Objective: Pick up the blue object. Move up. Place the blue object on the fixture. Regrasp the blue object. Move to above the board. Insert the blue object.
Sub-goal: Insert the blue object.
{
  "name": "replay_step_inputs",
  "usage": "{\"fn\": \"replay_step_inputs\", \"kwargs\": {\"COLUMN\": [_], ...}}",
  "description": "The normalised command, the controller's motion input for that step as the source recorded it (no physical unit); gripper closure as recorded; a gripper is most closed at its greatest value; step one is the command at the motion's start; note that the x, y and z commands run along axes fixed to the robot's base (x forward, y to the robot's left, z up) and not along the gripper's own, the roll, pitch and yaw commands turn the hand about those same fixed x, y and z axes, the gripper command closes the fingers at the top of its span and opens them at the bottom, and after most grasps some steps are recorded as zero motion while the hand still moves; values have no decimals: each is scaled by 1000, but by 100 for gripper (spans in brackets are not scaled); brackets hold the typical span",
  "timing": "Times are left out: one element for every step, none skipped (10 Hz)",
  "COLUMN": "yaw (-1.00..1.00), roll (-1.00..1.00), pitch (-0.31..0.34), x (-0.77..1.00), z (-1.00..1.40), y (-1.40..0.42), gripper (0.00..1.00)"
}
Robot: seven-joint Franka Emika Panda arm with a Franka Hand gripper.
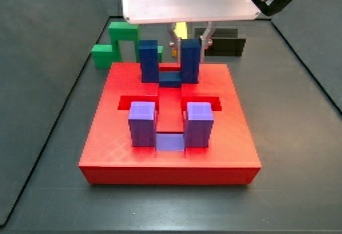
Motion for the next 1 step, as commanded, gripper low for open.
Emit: {"fn": "replay_step_inputs", "kwargs": {"yaw": [0], "roll": [79], "pitch": [0], "x": [-14], "z": [0], "y": [0], "gripper": [100]}}
